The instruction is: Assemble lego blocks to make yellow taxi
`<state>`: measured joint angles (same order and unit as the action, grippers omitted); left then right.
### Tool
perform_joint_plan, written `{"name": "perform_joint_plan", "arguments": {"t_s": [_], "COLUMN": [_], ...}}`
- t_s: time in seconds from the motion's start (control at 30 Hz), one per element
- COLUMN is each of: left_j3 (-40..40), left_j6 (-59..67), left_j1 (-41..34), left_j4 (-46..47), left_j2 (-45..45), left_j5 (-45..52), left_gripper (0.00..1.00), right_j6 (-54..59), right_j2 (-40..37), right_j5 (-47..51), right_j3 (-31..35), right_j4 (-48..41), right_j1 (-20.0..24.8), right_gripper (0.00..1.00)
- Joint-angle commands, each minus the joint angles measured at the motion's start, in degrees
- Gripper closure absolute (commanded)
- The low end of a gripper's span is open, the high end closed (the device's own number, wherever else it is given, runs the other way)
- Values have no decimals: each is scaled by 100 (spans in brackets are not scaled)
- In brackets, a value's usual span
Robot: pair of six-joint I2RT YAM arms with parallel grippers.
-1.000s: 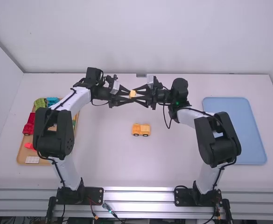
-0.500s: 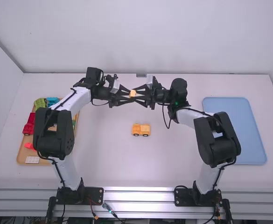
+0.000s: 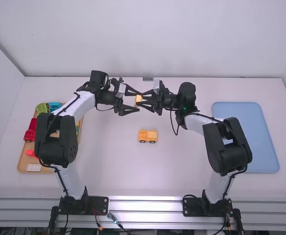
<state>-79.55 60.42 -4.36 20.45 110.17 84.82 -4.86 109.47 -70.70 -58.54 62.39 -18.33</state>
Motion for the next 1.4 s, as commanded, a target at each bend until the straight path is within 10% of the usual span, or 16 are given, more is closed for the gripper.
{"name": "perform_joint_plan", "arguments": {"t_s": [0.0, 0.33, 0.7, 0.97, 1.37], "left_j3": [50, 42, 44, 400, 3381], "left_j6": [42, -1482, -3696, -4594, -5783], "left_j1": [-15, 4, 114, 400, 1633], "left_j4": [22, 116, 96, -103, -2468], "left_j2": [-90, -105, -817, -1709, -4081], "left_j5": [33, -3495, -7643, -8459, -8631], "left_gripper": [1, 1, 1, 1, 1], "right_j6": [-74, 354, 2688, 3799, 4105], "right_j2": [-136, -138, -136, -136, 146], "right_j5": [-61, 1290, 3565, 4872, 5309], "right_j3": [-140, -186, -1829, -2468, -2662], "right_j4": [22, -1493, -6618, -8472, -8699], "right_j1": [-31, 345, -81, -820, -1582], "right_gripper": [77, 85, 87, 93, 96]}}
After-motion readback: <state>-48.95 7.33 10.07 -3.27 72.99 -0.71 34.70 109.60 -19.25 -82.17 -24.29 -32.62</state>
